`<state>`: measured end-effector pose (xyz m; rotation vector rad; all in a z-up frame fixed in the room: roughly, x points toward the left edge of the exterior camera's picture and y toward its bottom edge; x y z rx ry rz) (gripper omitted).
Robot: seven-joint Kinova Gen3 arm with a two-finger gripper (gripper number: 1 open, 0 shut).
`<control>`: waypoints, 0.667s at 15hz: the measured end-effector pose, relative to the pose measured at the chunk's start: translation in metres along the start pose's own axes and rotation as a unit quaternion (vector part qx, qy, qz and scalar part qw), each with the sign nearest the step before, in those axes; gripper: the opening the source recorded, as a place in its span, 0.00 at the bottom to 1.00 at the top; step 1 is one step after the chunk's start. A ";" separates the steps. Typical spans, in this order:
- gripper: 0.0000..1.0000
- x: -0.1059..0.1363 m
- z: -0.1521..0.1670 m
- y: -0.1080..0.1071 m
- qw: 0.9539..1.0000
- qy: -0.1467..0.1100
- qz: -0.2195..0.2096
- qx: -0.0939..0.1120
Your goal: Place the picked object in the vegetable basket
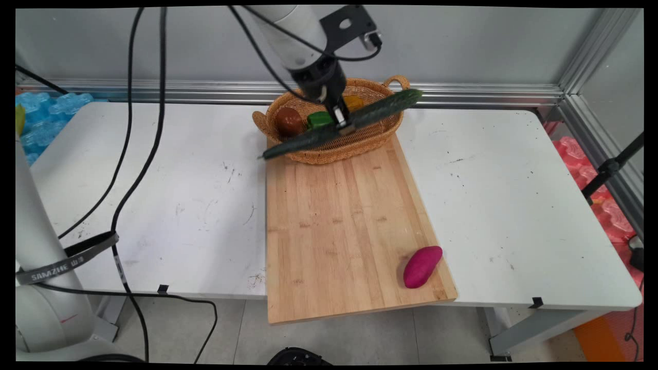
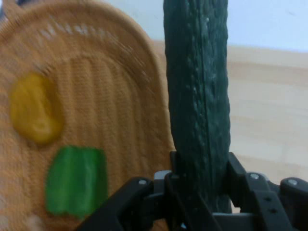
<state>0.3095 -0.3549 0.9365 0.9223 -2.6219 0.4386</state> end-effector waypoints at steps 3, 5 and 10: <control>0.00 0.011 0.010 -0.019 1.000 0.013 0.027 0.009; 0.00 0.017 0.018 -0.029 0.999 0.019 0.042 0.014; 0.00 0.028 0.052 -0.056 0.995 0.033 0.089 0.020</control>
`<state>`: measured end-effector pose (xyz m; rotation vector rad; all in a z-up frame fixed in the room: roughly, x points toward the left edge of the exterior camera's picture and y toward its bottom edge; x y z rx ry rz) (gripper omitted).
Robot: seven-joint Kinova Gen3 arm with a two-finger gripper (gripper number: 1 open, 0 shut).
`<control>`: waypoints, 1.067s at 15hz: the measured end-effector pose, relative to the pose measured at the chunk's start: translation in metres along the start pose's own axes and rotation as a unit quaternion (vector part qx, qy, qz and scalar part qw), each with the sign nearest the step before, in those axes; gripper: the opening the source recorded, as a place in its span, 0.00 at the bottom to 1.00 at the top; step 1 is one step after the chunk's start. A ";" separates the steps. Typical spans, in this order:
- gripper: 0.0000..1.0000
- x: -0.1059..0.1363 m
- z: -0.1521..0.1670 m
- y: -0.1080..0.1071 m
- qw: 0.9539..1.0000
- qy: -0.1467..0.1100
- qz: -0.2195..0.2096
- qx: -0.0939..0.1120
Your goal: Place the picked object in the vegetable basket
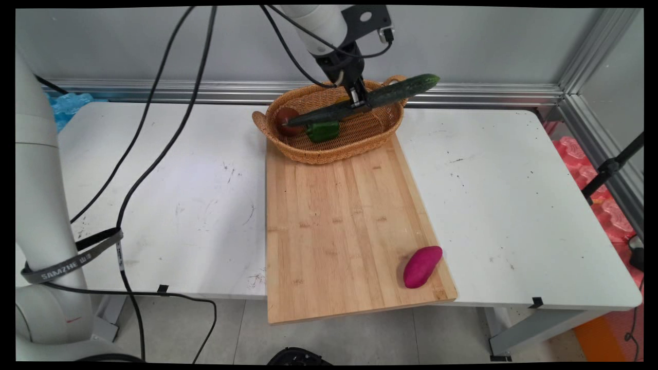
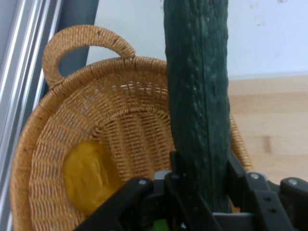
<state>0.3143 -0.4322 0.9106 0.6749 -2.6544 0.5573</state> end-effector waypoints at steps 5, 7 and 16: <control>0.00 -0.006 0.037 -0.013 1.000 0.008 0.025 -0.008; 0.00 -0.012 0.051 -0.018 1.000 0.009 0.024 -0.012; 0.00 -0.037 0.082 -0.024 0.999 0.008 0.012 -0.033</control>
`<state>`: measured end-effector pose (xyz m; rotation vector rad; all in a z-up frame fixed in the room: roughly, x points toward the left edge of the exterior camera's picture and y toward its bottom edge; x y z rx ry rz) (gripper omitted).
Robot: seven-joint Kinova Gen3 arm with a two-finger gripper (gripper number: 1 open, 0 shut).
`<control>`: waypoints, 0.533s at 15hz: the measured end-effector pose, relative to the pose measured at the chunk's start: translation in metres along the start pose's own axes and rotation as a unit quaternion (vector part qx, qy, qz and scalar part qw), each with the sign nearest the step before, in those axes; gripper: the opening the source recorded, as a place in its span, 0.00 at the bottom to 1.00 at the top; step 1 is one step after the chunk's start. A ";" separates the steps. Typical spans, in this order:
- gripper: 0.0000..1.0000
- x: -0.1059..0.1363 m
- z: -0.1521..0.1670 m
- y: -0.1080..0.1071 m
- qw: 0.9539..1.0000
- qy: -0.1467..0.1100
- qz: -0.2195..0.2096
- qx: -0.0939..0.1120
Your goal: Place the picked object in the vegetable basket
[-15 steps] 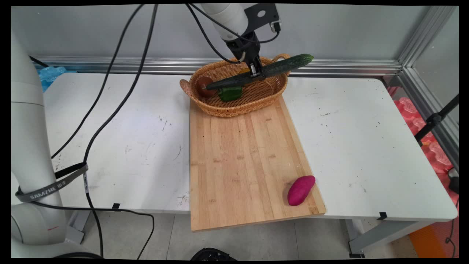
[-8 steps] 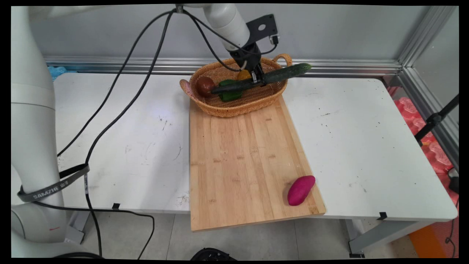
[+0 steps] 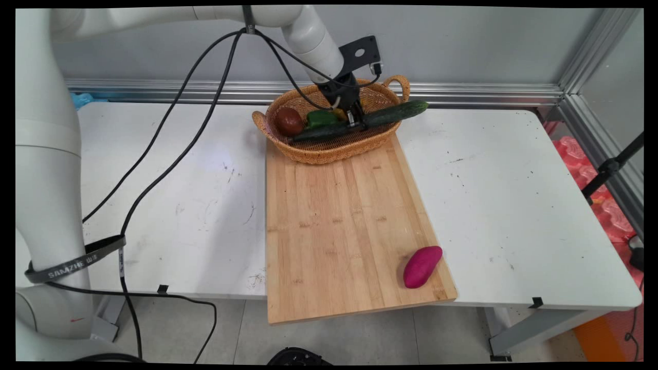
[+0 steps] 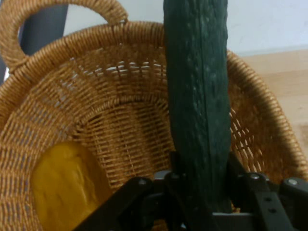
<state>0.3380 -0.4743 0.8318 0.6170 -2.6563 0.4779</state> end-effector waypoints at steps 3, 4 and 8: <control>1.00 -0.005 0.002 -0.001 1.000 0.002 -0.005 -0.004; 1.00 -0.007 0.003 -0.001 1.000 0.002 -0.007 -0.005; 1.00 -0.010 -0.001 -0.002 1.000 0.009 -0.012 -0.008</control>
